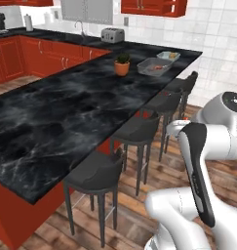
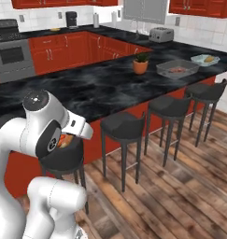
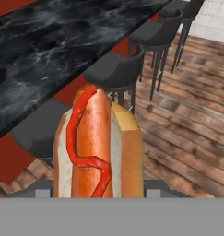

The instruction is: Place the cold items (potato and mushroom) from the fridge in one tupperware on the dining counter. Place the warm items (hot dog and kebab skewer) in the stove area in another tupperware.

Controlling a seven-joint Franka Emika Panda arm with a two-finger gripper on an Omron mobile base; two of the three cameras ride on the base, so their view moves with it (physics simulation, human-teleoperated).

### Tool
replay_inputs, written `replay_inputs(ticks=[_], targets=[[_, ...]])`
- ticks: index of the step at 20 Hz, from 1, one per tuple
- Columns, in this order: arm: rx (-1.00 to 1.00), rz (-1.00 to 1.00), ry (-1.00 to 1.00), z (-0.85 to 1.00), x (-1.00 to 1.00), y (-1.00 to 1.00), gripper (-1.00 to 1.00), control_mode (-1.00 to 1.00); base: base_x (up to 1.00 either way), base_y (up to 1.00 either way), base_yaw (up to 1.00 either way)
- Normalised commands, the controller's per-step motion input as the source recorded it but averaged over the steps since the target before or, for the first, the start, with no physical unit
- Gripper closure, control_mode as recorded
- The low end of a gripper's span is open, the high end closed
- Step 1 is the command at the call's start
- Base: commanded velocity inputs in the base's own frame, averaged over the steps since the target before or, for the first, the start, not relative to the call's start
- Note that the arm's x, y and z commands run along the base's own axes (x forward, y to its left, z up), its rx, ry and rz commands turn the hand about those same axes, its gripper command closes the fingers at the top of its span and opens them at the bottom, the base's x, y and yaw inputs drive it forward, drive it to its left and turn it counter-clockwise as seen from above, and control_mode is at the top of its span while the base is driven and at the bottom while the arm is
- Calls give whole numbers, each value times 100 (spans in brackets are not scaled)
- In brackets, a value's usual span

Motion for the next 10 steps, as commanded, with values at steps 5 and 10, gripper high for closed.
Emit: replay_inputs(ticks=[5, 10], targets=[[0, 0, 0, 0, 0, 0, 100, 100, 73, -100, 0], [0, 0, 0, 0, 0, 0, 100, 100, 81, -100, 2]])
